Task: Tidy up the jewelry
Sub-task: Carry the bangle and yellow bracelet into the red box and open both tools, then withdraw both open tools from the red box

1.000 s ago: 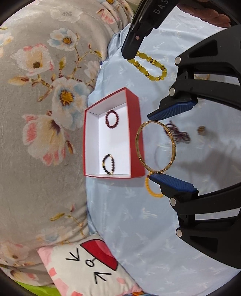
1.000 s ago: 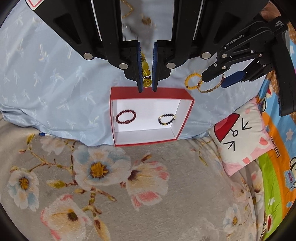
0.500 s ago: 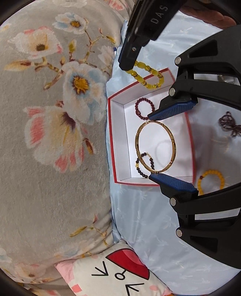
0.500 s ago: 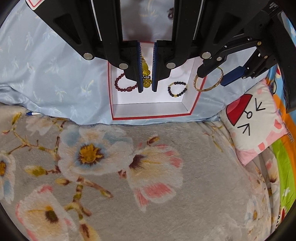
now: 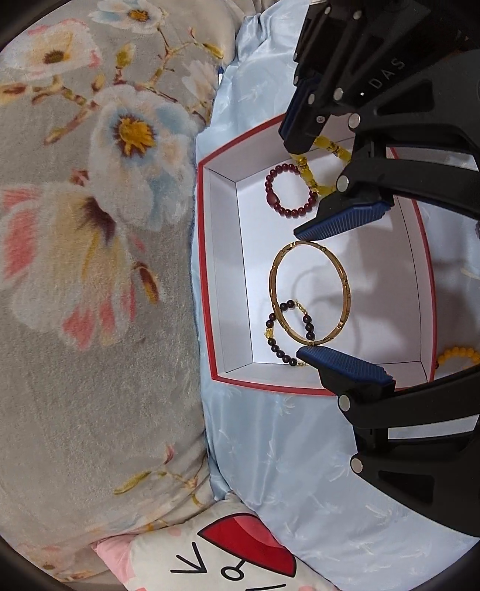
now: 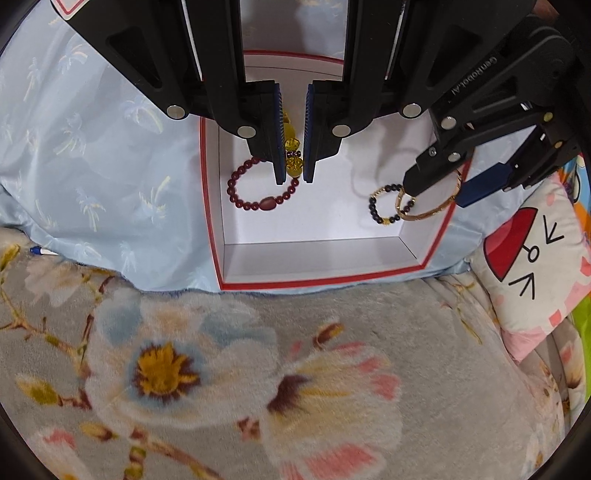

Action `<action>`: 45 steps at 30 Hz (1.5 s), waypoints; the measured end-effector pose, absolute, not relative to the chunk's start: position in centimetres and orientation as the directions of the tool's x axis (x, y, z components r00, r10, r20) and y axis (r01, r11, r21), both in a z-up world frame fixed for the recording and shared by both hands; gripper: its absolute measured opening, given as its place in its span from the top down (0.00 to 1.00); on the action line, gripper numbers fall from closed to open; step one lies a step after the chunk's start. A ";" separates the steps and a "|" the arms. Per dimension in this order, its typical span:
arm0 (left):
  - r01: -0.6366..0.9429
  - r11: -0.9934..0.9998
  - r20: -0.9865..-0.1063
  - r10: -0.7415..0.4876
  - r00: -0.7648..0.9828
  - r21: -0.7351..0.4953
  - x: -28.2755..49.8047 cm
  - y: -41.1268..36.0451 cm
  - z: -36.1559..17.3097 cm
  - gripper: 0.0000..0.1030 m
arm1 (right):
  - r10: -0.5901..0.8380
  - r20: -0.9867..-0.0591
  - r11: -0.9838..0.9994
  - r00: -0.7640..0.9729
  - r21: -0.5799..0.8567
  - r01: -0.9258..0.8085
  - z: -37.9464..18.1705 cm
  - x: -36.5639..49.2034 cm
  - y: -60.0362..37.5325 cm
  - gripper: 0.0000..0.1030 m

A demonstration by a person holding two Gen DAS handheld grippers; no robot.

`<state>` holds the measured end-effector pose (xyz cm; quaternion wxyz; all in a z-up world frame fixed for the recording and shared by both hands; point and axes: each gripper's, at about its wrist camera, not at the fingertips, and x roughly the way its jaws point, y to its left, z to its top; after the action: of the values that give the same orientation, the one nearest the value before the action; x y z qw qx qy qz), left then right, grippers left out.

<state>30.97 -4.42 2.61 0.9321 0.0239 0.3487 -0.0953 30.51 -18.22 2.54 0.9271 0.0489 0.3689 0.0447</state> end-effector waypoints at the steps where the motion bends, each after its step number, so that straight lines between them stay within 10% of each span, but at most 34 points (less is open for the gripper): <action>1: 0.192 0.981 -0.657 -0.159 0.737 -0.022 31.1 -4.4 2.4 0.45 | 0.117 -0.683 0.991 0.721 0.124 -0.043 2.2 30.6 -18.3 0.91; 12: 0.164 0.986 -0.671 -0.128 0.730 -0.009 32.0 -4.5 1.0 0.45 | 0.075 -0.691 0.996 0.719 0.092 -0.014 0.6 31.0 -18.6 0.90; 22: 0.147 0.989 -0.663 -0.103 0.741 0.010 31.4 -4.5 1.2 0.36 | 0.033 -0.656 0.998 0.754 0.060 0.009 1.8 29.3 -18.8 0.57; 45: 0.180 0.984 -0.643 -0.135 0.754 0.005 19.9 -2.7 3.4 0.36 | 0.034 -0.609 0.998 0.792 0.062 0.005 4.6 15.4 -19.0 0.55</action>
<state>19.92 -2.65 3.42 0.9359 0.0335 0.3404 -0.0841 15.41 -19.02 4.61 0.9462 0.0302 0.3220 0.0077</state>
